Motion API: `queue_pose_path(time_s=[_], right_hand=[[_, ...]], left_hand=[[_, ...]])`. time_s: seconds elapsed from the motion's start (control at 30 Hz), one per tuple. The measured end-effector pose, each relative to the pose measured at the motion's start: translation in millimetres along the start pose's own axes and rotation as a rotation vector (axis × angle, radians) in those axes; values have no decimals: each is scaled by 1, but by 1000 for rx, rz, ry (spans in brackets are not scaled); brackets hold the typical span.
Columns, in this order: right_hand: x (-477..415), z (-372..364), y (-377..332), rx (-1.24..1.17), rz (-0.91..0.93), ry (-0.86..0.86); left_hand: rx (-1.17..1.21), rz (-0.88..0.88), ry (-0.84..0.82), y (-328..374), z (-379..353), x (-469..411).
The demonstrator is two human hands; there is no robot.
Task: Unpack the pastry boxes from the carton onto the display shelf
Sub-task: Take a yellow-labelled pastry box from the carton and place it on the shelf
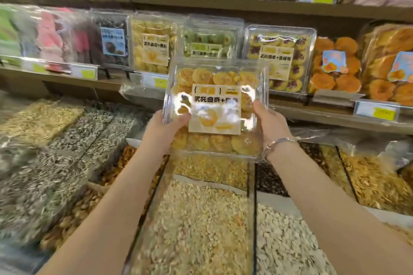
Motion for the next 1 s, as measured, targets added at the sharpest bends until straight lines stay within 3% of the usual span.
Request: queue_pose_path(time_s=[0.23, 0.37, 0.47, 0.7, 1.0], right_hand=[[-40, -160, -43, 42, 190, -5], [-66, -224, -57, 176, 155, -74], [-91, -259, -72, 137, 188, -31], [-126, -302, -98, 84, 368, 136], [-175, -318, -71, 221, 389, 211]], left_hand=[[69, -197, 119, 51, 121, -104], [62, -285, 85, 68, 160, -160], [32, -380, 58, 80, 178, -202], [-36, -426, 110, 95, 193, -281], [-74, -372, 78, 58, 179, -346]])
Point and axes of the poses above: each hand's wrist, its own x-axis away from the middle knuckle, its own z-axis out of the back of the hand, y = z × x, the point moved 9 cm from there along -x, towards the middle knuckle, and after that the axes turned 1 degree about x, right-handed, at the moved point
